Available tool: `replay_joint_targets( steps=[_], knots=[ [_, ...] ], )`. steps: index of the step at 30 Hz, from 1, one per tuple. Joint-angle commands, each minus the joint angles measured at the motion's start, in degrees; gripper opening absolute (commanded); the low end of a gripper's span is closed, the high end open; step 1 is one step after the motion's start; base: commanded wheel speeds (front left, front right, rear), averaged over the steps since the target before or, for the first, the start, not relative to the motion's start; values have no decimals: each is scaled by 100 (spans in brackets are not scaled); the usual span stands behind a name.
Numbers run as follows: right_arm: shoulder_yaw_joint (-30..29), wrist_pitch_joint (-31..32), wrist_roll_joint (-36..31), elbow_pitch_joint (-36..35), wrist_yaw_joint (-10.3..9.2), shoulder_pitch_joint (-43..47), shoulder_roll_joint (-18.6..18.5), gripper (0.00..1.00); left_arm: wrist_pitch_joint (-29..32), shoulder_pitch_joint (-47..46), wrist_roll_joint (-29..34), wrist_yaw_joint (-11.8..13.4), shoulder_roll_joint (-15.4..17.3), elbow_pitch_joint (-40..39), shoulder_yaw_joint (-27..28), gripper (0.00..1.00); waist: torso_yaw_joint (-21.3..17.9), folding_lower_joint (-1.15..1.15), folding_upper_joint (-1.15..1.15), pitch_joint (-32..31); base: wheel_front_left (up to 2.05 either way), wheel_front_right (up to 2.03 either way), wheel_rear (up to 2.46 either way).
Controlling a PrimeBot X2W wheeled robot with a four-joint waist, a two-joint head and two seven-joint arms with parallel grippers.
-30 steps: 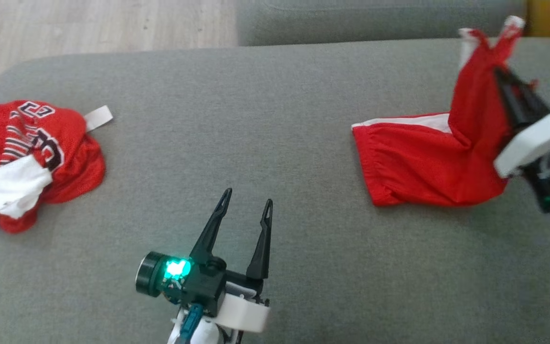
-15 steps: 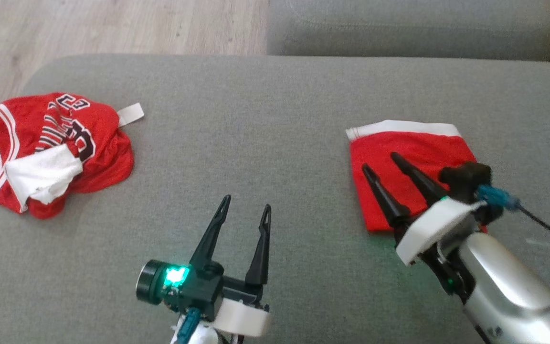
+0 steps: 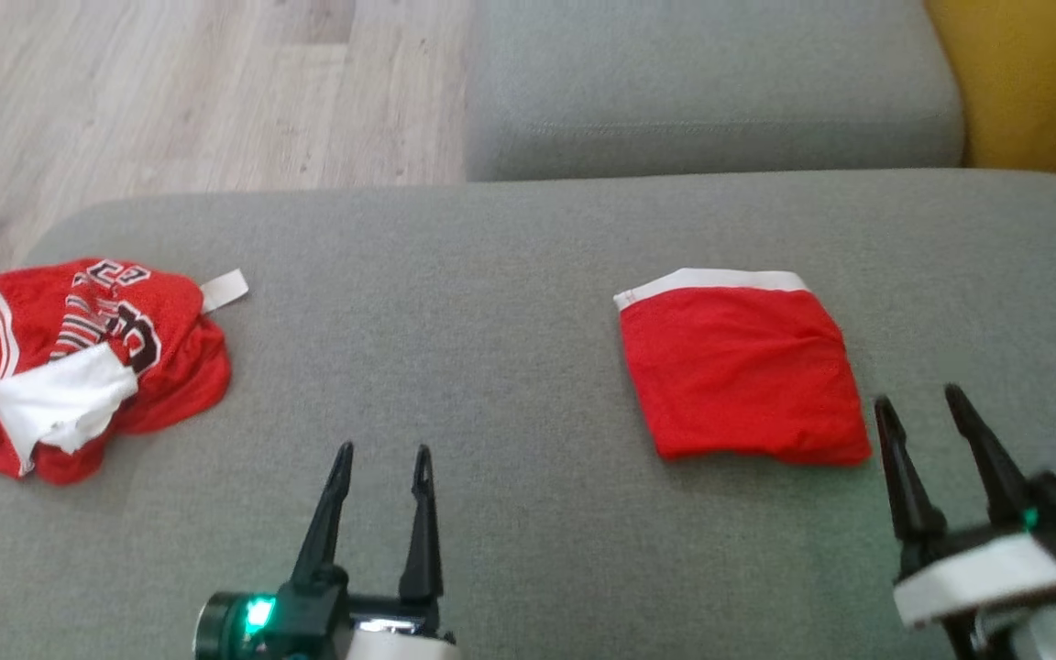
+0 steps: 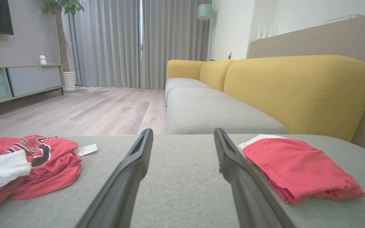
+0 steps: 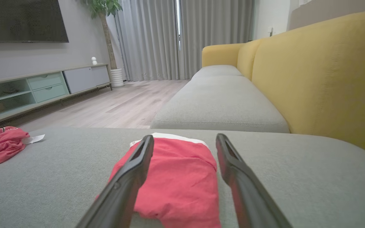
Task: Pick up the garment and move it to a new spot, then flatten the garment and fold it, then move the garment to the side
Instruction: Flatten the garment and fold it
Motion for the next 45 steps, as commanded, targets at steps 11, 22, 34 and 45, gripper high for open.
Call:
replay_joint_targets(
  steps=[11,22,34,45],
  knots=[
    [-317,-62,-582,-775,37,991,432,100,-37,546,74,-27,-11,-467,495,100,-99,1,0,-315,0,0,0],
    [-453,-63,-957,-740,37,1015,655,100,-37,545,86,-127,-11,-512,633,100,-130,1,0,-385,0,0,0],
    [-503,-63,-1032,-699,37,1061,774,100,-37,531,133,-175,-11,-486,667,100,-99,1,0,-364,0,0,0],
    [-568,-63,-1004,-587,37,1074,789,100,-37,543,178,-190,-12,-389,646,100,-122,1,0,-345,0,0,0]
  ],
)
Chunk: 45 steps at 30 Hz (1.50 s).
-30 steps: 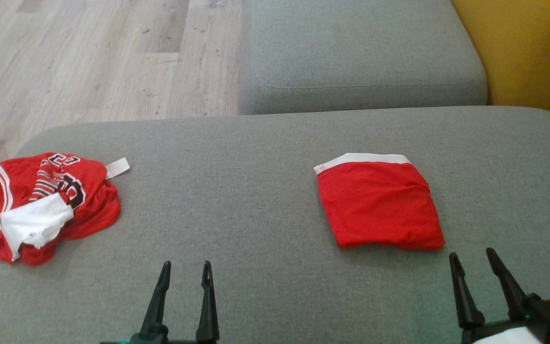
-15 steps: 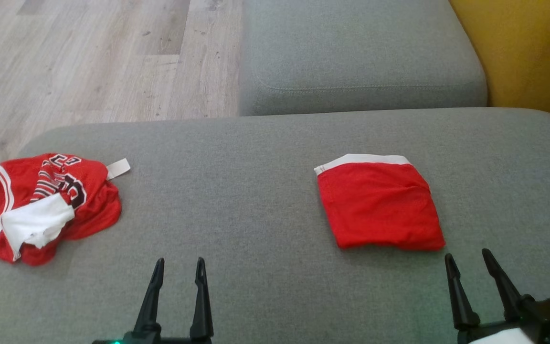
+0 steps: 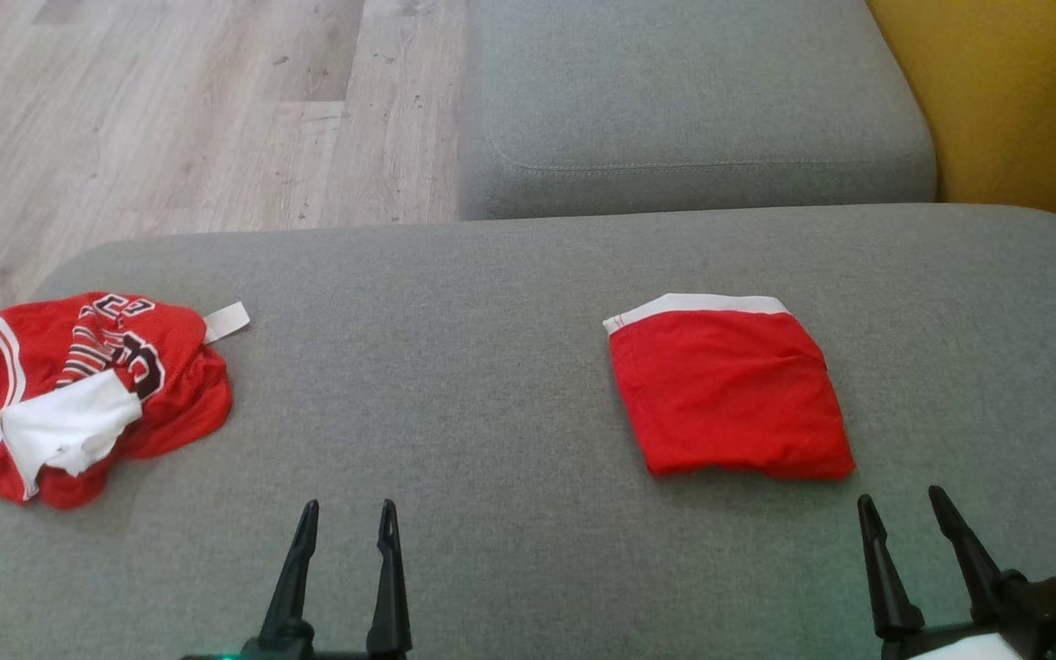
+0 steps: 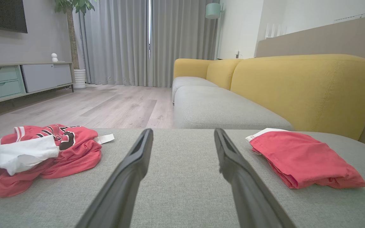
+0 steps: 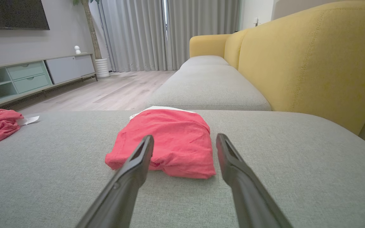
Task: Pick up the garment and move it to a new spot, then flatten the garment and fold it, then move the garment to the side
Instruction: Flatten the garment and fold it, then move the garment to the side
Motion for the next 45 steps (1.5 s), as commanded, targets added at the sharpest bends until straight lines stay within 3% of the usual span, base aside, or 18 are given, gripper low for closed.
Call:
replay_joint_targets(
  steps=[1,16,25,28,35,41,42,44,45],
  knots=[
    [72,-62,4,-132,37,-171,-42,100,-38,-218,74,-5,-17,-165,144,100,-15,0,0,13,0,0,0],
    [68,-62,15,4,37,-590,-229,100,-38,-381,242,-52,-17,-101,45,100,-5,0,0,535,0,0,0],
    [27,-62,263,439,37,-1718,-752,100,-38,-853,273,33,-17,-188,-133,100,16,0,0,1348,0,0,0],
    [243,35,548,884,37,-2141,-992,100,-38,-1037,275,64,-17,-182,-210,100,58,0,0,1563,0,0,0],
    [908,1021,1605,1682,37,-2952,-1535,100,-38,-1357,265,137,-17,-160,-380,100,182,0,0,1958,0,0,0],
    [1668,1384,2746,2051,37,-3433,-1744,100,-38,-1537,249,193,-17,-112,-483,100,210,0,0,2145,0,0,0],
    [1801,1439,2921,2073,37,-3485,-1776,86,-38,-1555,245,202,-17,-105,-488,100,199,0,0,2160,0,0,0],
    [2041,1468,3172,2106,37,-3601,-1861,0,-38,-1585,220,193,-17,-98,-495,100,157,0,0,2181,0,0,0],
    [2150,1457,3262,2124,37,-3658,-1906,0,-38,-1604,224,184,-17,-91,-496,100,124,0,0,2188,0,0,0]
  ],
)
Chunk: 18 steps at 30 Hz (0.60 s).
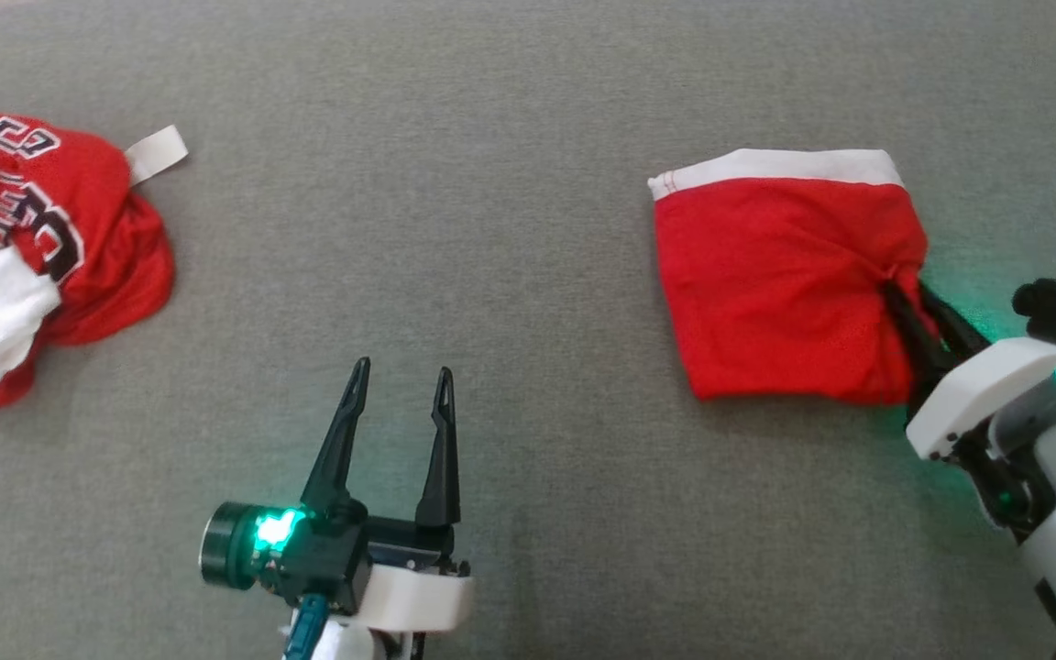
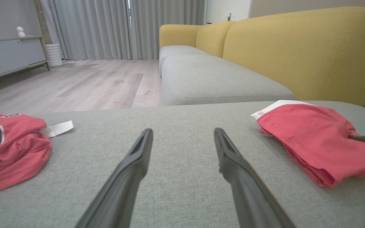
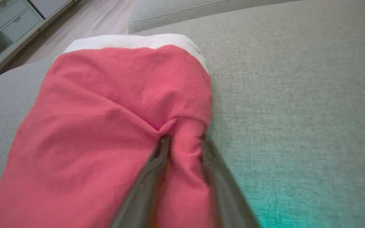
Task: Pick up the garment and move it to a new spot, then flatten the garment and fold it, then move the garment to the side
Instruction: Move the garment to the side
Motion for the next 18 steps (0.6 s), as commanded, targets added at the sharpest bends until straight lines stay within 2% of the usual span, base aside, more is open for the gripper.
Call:
replay_joint_targets(
  steps=[1,6,13,18],
  knots=[
    [125,-55,88,-90,37,-132,-230,0,-37,-182,-7,14,-8,-138,102,100,-64,0,0,14,0,0,0],
    [387,-323,226,121,37,-470,-641,0,-37,-300,20,-28,-8,-180,123,100,-314,0,0,95,0,0,0],
    [617,-419,-99,510,37,-1107,-1803,0,-37,-703,287,-208,-8,-299,77,100,-844,0,0,617,0,0,0],
    [628,-485,-216,720,37,-1500,-2230,0,-37,-928,409,-314,-2,-267,43,100,-1066,0,0,925,0,0,0]
  ],
)
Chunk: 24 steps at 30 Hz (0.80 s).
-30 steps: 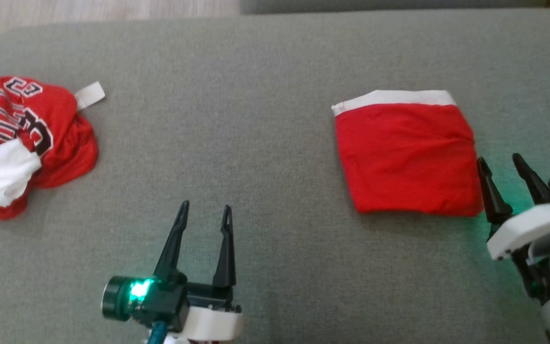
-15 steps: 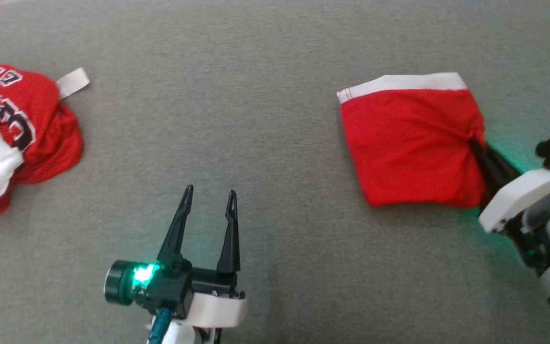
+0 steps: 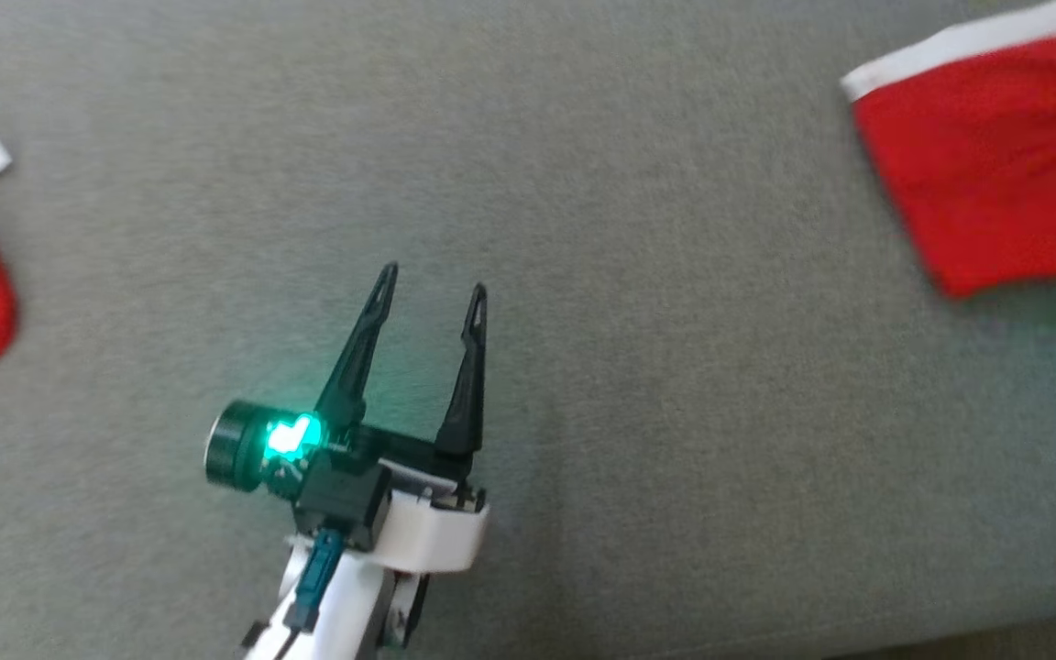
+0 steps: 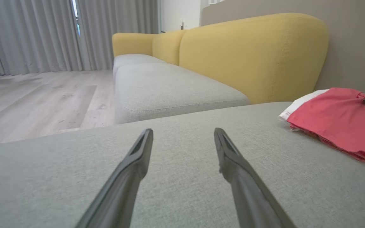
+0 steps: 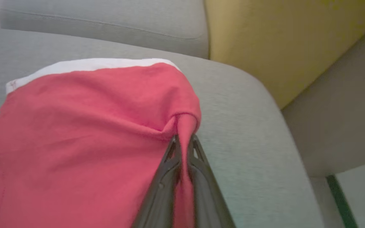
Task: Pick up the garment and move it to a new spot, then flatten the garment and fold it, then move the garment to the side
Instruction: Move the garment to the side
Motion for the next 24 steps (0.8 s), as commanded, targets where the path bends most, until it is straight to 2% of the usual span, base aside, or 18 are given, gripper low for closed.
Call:
replay_joint_targets(
  steps=[1,9,10,11,15,20,24],
  knots=[
    [-18,-72,-5,3,37,-88,-330,0,-36,-153,39,-41,-1,-157,129,100,-241,-1,0,279,0,0,0],
    [-154,-198,-88,506,37,-648,-572,0,-36,-461,24,-138,-4,-86,40,100,-392,-1,0,552,0,0,0],
    [-181,-232,-123,596,37,-689,-569,40,-36,-485,14,-137,-4,-83,31,100,-388,-1,0,554,0,0,0],
    [-214,-291,-196,702,37,-733,-568,100,-36,-501,1,-136,-4,-79,24,100,-379,-1,0,546,0,0,0],
    [-387,-678,-558,1102,37,-877,-362,100,-36,-456,-101,-126,-5,-51,46,100,-329,-1,0,390,0,0,0],
    [-472,-926,-733,1153,37,-692,305,100,-36,-231,-292,-96,-6,-15,126,100,-273,-1,0,-60,0,0,0],
    [-559,-1054,-677,859,37,-170,895,100,-36,20,-378,55,-6,22,234,100,-194,-1,0,-551,0,0,0]
  ],
)
